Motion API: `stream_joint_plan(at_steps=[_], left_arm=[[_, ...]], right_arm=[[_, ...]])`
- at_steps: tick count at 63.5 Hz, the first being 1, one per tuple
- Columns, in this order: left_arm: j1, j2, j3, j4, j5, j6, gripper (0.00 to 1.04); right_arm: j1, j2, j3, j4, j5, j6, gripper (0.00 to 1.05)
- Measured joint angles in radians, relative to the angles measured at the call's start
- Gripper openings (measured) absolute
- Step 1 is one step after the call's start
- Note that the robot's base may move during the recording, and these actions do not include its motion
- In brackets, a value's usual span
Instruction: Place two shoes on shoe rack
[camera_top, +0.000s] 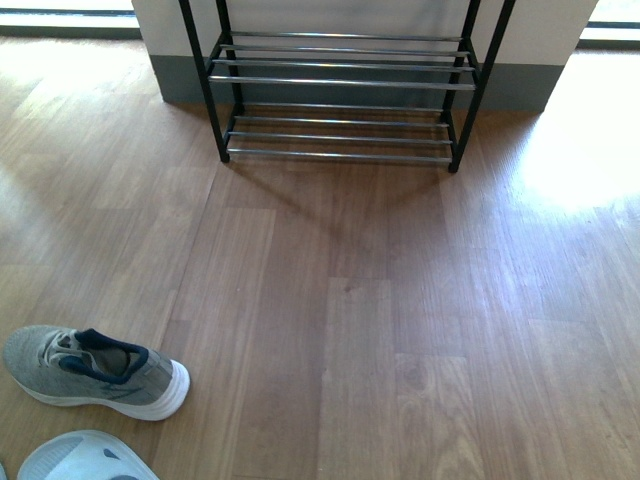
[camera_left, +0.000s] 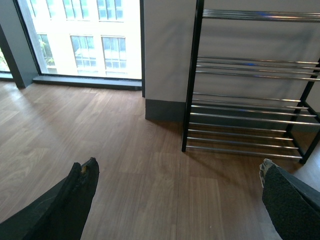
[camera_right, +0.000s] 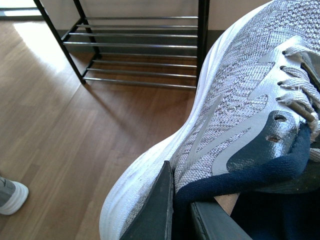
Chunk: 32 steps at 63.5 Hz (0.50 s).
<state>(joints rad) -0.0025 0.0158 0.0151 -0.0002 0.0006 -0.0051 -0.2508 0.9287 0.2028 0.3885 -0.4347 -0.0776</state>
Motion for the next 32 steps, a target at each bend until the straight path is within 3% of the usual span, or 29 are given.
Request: stream_joint_plan(at_steps=[29,30,32], left_arm=[[0.000,0.000,0.000,0.000,-0.003,-0.001,0.95],[-0.004,0.005,0.002,-0.006,-0.020,-0.009,0.95],[-0.058,0.065,0.048,-0.130,-0.185,-0.084,0.95]], right_arm=[[0.003,0.000,0.000,-0.001,0.005,0.000,0.01],[0.003,0.000,0.000,-0.001,0.005,0.000,0.01],[0.003,0.000,0.000,-0.001,0.003,0.000,0.01]])
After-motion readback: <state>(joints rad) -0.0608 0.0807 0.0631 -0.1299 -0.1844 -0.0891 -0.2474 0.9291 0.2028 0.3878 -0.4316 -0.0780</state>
